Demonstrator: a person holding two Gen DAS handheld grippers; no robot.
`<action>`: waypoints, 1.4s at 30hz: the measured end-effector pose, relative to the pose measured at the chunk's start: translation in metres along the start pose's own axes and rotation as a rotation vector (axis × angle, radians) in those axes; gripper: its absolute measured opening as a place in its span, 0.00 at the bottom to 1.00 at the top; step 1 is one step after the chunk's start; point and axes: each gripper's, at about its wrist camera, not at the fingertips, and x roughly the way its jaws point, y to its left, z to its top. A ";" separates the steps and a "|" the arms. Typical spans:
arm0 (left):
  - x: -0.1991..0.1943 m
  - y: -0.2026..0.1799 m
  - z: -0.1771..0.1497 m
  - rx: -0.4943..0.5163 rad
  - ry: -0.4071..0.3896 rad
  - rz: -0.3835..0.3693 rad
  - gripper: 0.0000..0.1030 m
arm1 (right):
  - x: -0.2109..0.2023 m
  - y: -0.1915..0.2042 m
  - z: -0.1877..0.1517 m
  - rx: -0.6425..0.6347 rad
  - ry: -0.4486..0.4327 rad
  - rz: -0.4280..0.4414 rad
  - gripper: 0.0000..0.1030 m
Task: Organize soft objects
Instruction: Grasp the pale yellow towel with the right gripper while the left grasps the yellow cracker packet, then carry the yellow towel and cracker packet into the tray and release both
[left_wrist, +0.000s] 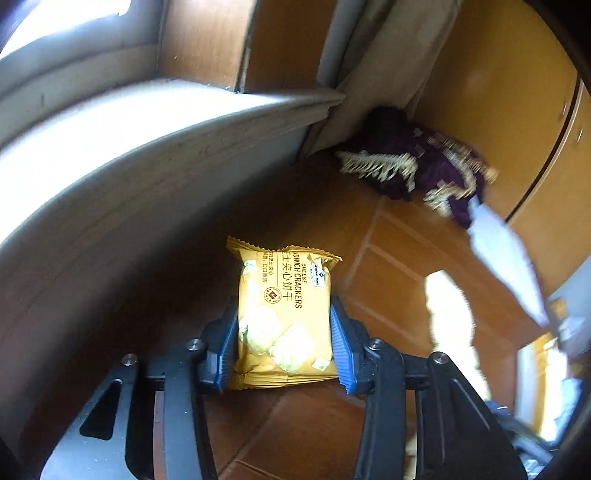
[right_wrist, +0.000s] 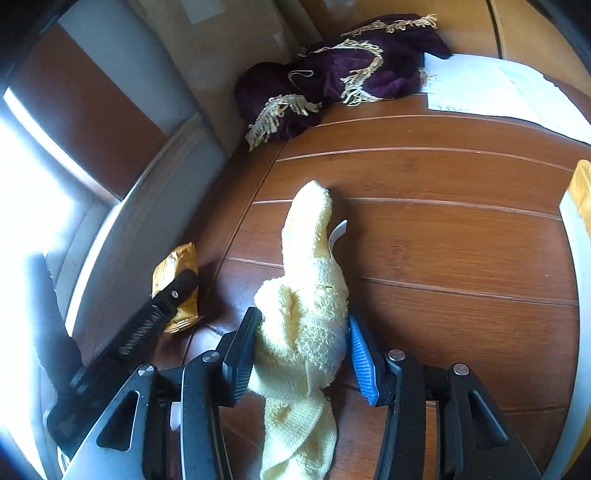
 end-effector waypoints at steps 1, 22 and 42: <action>-0.001 0.002 0.001 -0.013 -0.004 -0.006 0.40 | 0.000 0.001 0.000 -0.006 -0.001 0.007 0.45; -0.042 -0.010 -0.010 0.009 -0.020 -0.259 0.40 | -0.113 0.002 -0.015 -0.143 -0.204 0.127 0.44; -0.077 -0.229 -0.066 0.315 0.194 -0.616 0.40 | -0.245 -0.203 -0.015 -0.004 -0.308 -0.185 0.44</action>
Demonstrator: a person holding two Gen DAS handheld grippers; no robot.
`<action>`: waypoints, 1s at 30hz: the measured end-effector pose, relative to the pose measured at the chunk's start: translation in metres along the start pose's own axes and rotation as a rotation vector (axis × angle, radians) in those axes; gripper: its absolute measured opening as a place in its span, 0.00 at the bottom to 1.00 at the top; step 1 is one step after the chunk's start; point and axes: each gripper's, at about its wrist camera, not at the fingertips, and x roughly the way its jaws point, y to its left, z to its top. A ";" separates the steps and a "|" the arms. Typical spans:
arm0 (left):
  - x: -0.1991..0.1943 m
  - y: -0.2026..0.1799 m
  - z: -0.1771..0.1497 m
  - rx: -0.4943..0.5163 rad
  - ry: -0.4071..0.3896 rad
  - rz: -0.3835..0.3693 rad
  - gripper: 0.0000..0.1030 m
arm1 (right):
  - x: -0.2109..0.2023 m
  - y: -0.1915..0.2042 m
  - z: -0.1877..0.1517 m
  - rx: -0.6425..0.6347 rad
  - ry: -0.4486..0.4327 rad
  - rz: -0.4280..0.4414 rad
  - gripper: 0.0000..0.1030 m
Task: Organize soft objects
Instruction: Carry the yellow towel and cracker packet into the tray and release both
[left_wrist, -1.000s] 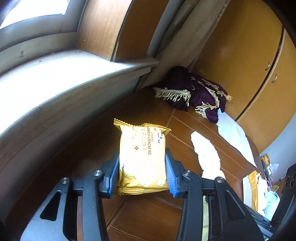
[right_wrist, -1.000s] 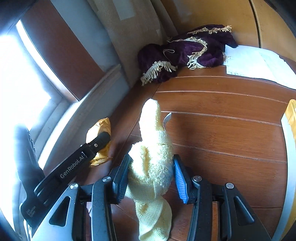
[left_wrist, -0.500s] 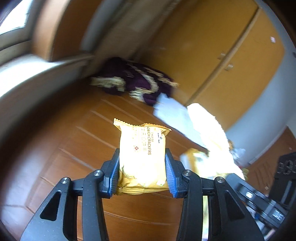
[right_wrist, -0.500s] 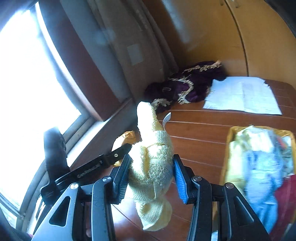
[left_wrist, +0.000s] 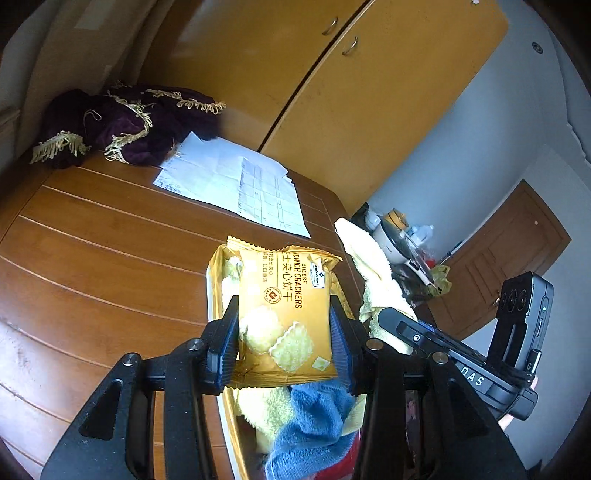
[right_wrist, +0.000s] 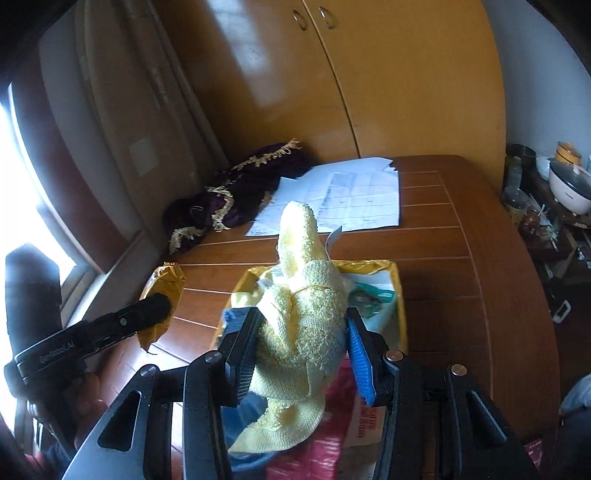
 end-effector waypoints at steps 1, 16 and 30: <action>0.011 -0.003 0.005 0.001 0.017 0.012 0.40 | 0.006 -0.006 0.000 -0.008 0.006 -0.034 0.44; 0.114 -0.009 0.014 0.099 0.137 0.112 0.41 | 0.067 -0.018 -0.015 -0.055 0.098 -0.215 0.45; 0.105 0.002 0.017 0.047 0.116 -0.064 0.74 | 0.058 -0.028 -0.011 0.049 -0.002 -0.154 0.62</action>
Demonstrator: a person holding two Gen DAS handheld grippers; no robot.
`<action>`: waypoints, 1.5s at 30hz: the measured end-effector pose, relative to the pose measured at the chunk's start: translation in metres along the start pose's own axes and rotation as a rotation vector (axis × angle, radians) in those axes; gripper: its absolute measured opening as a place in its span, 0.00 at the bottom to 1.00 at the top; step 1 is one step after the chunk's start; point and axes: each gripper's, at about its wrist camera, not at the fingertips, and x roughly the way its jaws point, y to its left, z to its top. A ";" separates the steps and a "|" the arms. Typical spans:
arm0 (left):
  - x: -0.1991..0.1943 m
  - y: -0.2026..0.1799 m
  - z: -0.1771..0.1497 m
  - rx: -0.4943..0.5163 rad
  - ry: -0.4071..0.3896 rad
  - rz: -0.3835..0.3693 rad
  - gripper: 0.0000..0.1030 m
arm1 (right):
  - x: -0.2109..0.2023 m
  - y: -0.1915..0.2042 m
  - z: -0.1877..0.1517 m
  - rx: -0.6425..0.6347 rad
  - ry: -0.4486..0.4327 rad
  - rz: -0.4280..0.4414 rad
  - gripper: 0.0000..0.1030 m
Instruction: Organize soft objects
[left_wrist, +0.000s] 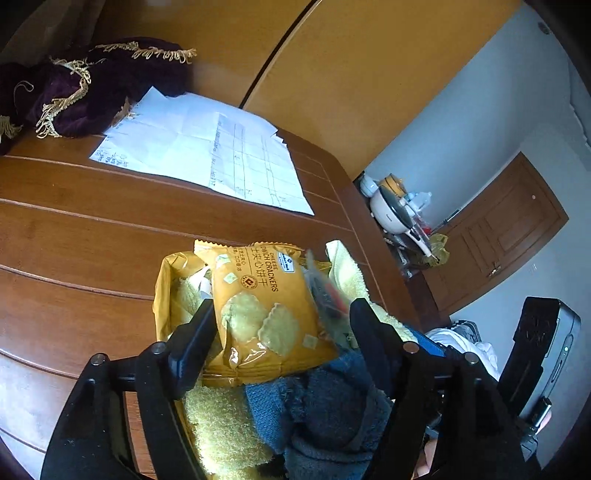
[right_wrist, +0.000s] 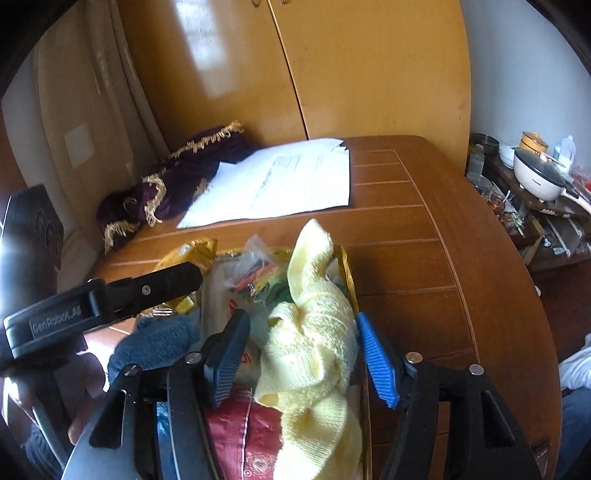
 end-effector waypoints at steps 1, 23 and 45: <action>-0.003 -0.001 -0.001 0.006 -0.019 -0.002 0.74 | -0.001 -0.002 0.000 0.012 -0.007 0.008 0.62; -0.019 -0.005 -0.006 0.041 -0.146 0.036 0.80 | -0.021 0.014 -0.002 0.014 -0.136 0.234 0.64; -0.082 -0.030 -0.041 0.103 -0.340 0.242 0.80 | -0.052 0.006 -0.048 0.189 -0.069 0.275 0.64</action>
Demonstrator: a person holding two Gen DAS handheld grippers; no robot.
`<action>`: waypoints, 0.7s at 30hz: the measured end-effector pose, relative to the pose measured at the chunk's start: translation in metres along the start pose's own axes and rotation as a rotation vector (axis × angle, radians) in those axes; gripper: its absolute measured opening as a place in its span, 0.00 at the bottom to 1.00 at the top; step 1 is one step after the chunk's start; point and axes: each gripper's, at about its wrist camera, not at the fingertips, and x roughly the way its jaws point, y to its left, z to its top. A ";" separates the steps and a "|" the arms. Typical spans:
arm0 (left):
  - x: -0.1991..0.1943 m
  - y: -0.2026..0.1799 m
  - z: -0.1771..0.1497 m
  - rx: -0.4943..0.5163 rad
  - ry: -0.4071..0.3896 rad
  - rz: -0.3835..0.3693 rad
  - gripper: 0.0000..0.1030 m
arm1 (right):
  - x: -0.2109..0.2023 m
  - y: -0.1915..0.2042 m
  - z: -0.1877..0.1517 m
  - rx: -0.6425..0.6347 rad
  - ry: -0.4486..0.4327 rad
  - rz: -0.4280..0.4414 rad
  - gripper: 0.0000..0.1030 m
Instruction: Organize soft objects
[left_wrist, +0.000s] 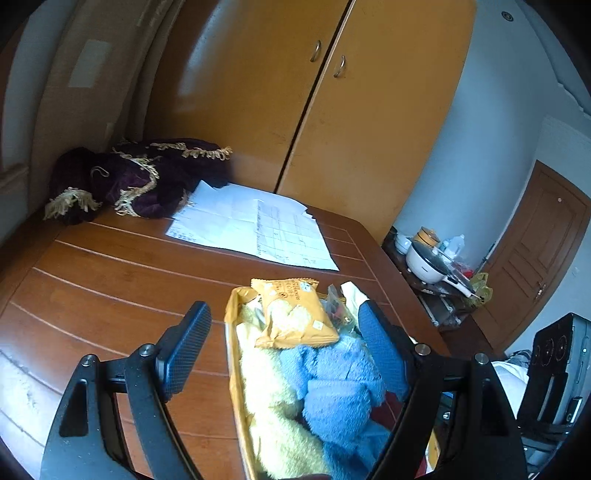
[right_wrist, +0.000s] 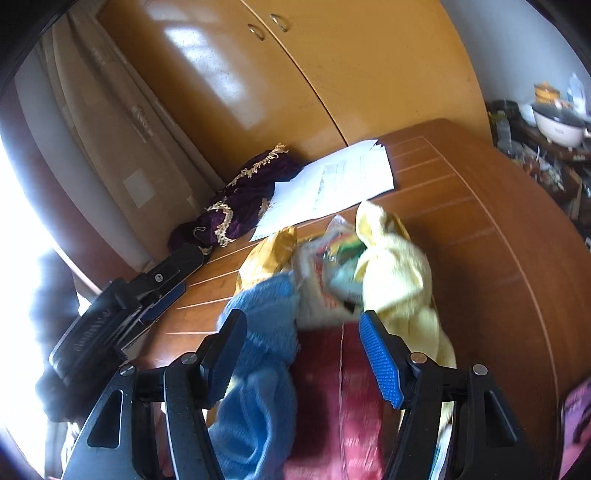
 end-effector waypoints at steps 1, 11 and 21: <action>-0.010 0.000 -0.004 0.007 -0.021 0.015 0.80 | -0.004 0.000 -0.005 0.005 0.005 0.005 0.64; -0.062 0.006 -0.053 0.063 0.007 0.134 0.85 | -0.032 0.026 -0.066 -0.049 0.081 0.001 0.65; -0.062 -0.003 -0.067 0.087 0.080 0.130 0.85 | -0.054 0.046 -0.082 -0.127 0.059 -0.056 0.65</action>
